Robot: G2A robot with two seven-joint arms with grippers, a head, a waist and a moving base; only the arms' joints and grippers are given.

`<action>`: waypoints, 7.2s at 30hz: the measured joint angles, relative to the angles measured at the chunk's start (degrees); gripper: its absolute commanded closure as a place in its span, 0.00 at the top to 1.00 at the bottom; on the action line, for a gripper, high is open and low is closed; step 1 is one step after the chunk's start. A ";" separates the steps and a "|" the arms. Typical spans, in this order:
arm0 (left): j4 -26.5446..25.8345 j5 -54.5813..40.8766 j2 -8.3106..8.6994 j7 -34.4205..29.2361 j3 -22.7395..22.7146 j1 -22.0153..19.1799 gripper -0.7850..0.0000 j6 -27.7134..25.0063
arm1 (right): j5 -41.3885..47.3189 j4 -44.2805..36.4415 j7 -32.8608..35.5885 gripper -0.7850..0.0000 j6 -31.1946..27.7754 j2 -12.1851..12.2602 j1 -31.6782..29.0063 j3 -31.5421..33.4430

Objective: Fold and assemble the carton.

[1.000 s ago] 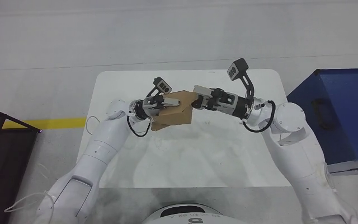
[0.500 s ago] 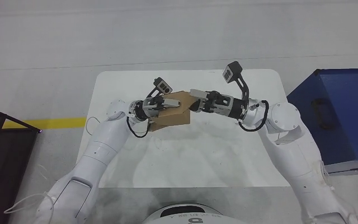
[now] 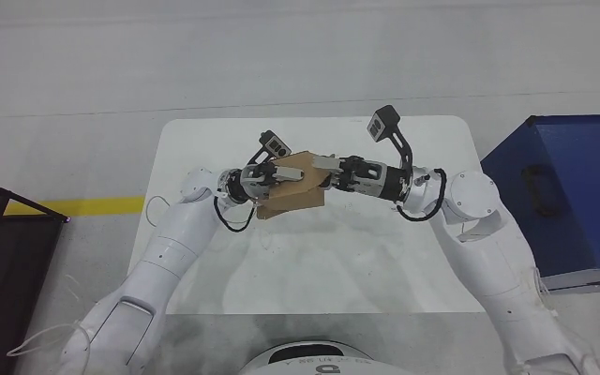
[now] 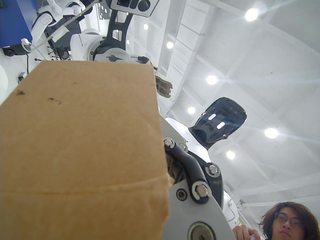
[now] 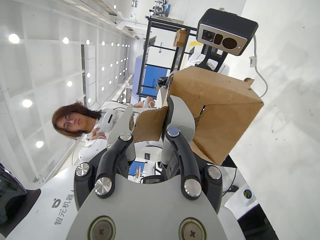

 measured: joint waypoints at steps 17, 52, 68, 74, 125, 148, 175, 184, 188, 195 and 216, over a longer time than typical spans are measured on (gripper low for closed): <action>-0.10 -0.79 0.15 0.00 0.66 -0.69 0.00 -0.30 | -6.44 -1.86 3.19 0.65 5.49 1.96 -4.67 7.04; -0.93 -2.02 0.41 0.00 2.29 -1.02 0.00 -1.25 | -12.57 0.31 7.14 0.95 9.75 3.01 -2.25 0.84; -1.24 -7.65 -0.31 0.00 3.47 -0.40 0.00 -1.24 | -5.37 2.03 4.28 0.89 7.46 2.48 -2.69 -1.32; -1.49 -8.43 -0.99 0.00 5.16 -1.36 0.00 -1.41 | -5.60 1.68 3.71 0.88 7.39 2.43 -2.46 -2.39; -14.84 -42.24 -12.54 0.00 -2.92 5.54 0.00 16.80 | 8.01 -0.51 2.04 1.00 -17.91 4.42 -24.03 30.44; -10.84 -27.58 -15.79 0.00 -8.91 6.25 0.00 20.48 | -12.64 -5.58 -1.64 1.00 -11.45 4.44 -14.27 17.03; -1.57 14.34 -5.88 0.00 3.98 -5.67 0.00 15.05 | -11.54 -5.51 -2.20 1.00 -5.80 5.17 -17.21 22.39; -3.95 12.78 3.58 0.00 10.75 -15.31 0.00 13.29 | -9.48 -8.22 -3.20 1.00 -7.71 5.31 -26.26 29.90; -3.87 8.15 5.56 0.00 13.73 -14.90 0.00 10.38 | -11.47 -10.28 -1.97 1.00 -7.88 5.43 -27.90 30.07; -3.83 -2.59 6.17 0.00 18.89 -13.07 0.00 5.00 | -18.93 -13.74 5.05 1.00 -4.44 6.03 -23.41 23.52; -7.03 -38.21 -2.54 0.00 11.56 1.25 0.00 8.31 | -15.45 -13.54 -2.75 1.00 -6.39 5.48 -15.87 19.46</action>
